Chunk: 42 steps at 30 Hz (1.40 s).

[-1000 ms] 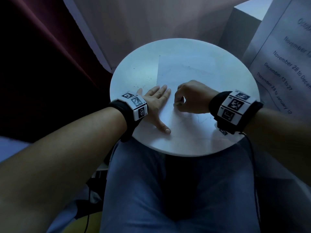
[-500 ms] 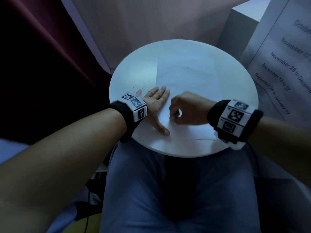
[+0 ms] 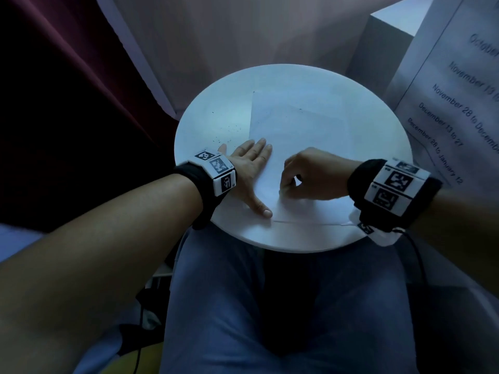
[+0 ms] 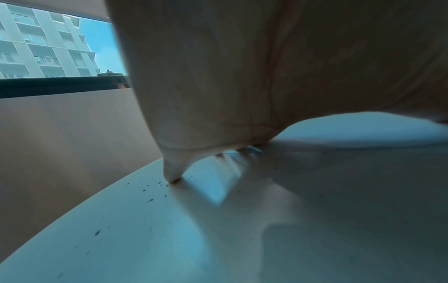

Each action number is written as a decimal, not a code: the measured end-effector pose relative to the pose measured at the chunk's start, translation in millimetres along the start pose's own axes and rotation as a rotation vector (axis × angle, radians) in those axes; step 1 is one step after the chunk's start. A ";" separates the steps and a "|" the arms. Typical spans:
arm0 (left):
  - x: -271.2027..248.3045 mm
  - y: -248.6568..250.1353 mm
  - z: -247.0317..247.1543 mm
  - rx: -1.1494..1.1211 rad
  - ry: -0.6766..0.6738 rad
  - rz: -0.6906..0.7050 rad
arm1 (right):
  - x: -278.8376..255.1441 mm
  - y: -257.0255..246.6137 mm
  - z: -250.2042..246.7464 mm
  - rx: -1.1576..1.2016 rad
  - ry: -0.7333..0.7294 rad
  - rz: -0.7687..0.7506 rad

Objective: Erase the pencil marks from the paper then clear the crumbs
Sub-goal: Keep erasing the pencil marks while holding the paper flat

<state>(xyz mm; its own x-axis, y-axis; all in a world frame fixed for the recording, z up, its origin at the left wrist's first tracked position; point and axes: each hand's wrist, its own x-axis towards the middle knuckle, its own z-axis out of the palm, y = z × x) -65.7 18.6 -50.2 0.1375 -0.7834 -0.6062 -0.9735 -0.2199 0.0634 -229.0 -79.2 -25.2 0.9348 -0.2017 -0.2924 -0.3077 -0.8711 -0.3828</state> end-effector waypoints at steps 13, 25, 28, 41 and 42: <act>0.3 13.6 1.6 0.075 0.095 0.094 | 10.2 10.9 2.9 -0.029 0.198 0.076; 1.0 13.6 2.1 0.070 0.063 0.089 | 3.6 20.2 -0.8 -0.026 0.218 0.080; 2.1 13.8 2.7 0.068 0.064 0.087 | -11.5 -3.9 13.9 -0.082 0.079 -0.070; 0.8 15.4 1.8 0.067 0.050 0.084 | -25.5 -14.8 18.3 -0.169 0.020 -0.108; 0.9 15.5 1.9 0.068 0.049 0.086 | -24.1 -11.0 15.4 -0.152 0.019 -0.102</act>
<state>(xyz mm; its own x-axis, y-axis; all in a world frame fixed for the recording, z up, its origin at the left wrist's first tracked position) -81.0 15.6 -51.3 0.0601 -0.8257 -0.5608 -0.9919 -0.1122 0.0588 -250.9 -57.9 -27.4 0.9634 -0.1160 -0.2415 -0.1821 -0.9447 -0.2726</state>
